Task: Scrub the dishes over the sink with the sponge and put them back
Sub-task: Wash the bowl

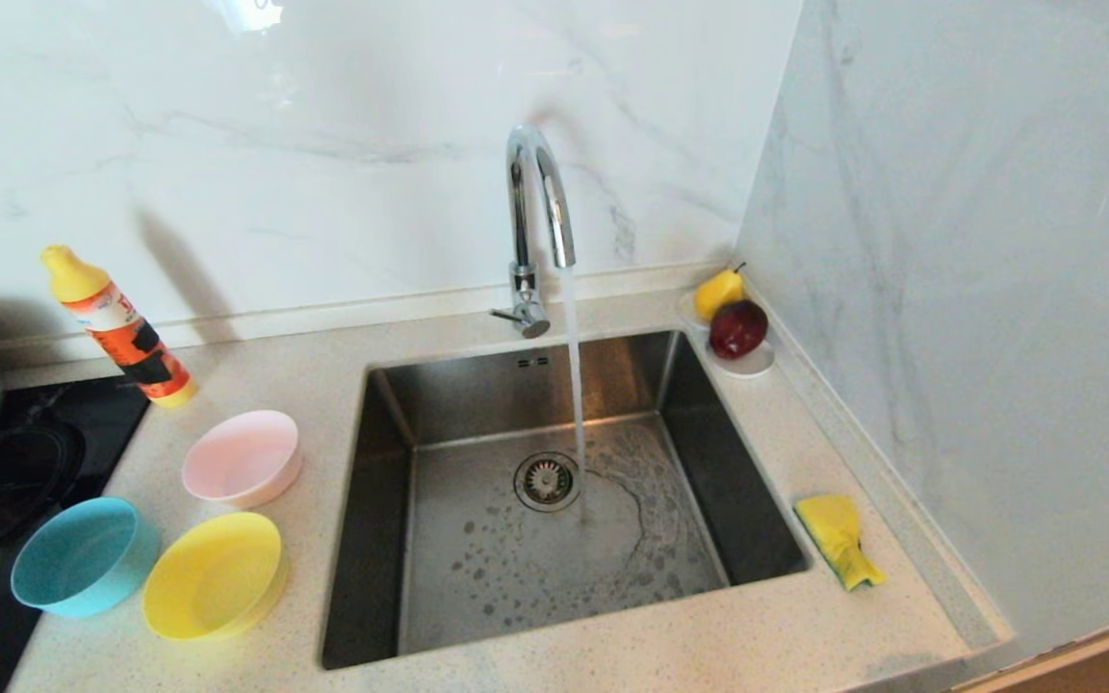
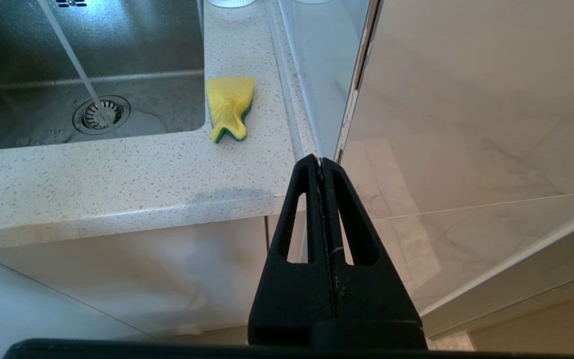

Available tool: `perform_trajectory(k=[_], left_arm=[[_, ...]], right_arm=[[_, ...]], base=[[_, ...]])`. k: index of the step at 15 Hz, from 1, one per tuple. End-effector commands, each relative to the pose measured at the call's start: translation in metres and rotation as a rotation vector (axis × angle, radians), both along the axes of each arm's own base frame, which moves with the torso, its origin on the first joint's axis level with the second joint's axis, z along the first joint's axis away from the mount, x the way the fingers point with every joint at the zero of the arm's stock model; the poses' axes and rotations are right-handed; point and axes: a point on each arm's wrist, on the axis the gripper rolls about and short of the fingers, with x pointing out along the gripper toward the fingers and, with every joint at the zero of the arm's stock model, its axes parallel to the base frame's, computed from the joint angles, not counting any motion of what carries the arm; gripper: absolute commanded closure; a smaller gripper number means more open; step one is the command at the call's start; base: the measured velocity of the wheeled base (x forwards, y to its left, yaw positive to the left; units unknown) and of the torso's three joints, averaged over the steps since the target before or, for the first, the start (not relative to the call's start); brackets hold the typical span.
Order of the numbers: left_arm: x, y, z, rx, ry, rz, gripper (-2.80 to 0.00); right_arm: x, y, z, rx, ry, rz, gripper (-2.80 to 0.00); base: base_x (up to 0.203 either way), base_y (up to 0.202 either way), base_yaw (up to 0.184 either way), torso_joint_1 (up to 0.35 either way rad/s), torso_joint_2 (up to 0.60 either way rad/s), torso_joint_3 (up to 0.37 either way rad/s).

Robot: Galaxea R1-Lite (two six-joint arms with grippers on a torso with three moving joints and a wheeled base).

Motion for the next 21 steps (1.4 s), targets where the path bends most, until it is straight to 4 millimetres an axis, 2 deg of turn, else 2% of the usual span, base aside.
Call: perform_trajectory(k=[1,4,7,9,11,12,14,15,21], left_arm=[[-0.052,0.009,-0.031,-0.005,-0.06,0.044,0.0],[-0.073,0.01,-0.079,0.009,-0.016,0.115,0.0],[-0.078,0.009,-0.126,0.019,0.064,0.168,0.0],[-0.083,0.008,-0.15,0.022,0.05,0.169,0.0],[-0.077,0.008,-0.182,0.027,0.09,0.148,0.0],[-0.074,0.007,-0.186,0.019,0.067,0.112,0.0],[-0.072,0.003,-0.189,0.031,0.074,-0.081,0.0],[-0.07,0.001,-0.197,0.048,0.115,-0.163,0.0],[-0.07,0.0,-0.2,0.046,0.132,-0.18,0.0]], right_arm=[[0.0,0.0,0.0,0.0,-0.001,0.001,0.0],[0.0,0.0,0.0,0.0,-0.001,0.001,0.0],[0.0,0.0,0.0,0.001,-0.001,0.0,0.0],[0.0,0.0,0.0,0.0,-0.002,0.001,0.0],[0.0,0.0,0.0,0.001,-0.001,0.0,0.0],[0.0,0.0,0.0,0.0,-0.002,0.001,0.0],[0.0,0.0,0.0,0.001,-0.001,0.001,0.0],[0.0,0.0,0.0,0.001,-0.002,0.0,0.0],[0.0,0.0,0.0,0.0,-0.002,0.001,0.0]], base=[[0.0,0.0,0.0,0.0,0.0,0.0],[0.0,0.0,0.0,0.0,0.0,0.0],[0.0,0.0,0.0,0.0,0.0,0.0],[0.0,0.0,0.0,0.0,0.0,0.0],[0.0,0.0,0.0,0.0,0.0,0.0],[0.0,0.0,0.0,0.0,0.0,0.0],[0.0,0.0,0.0,0.0,0.0,0.0],[0.0,0.0,0.0,0.0,0.0,0.0],[0.0,0.0,0.0,0.0,0.0,0.0]])
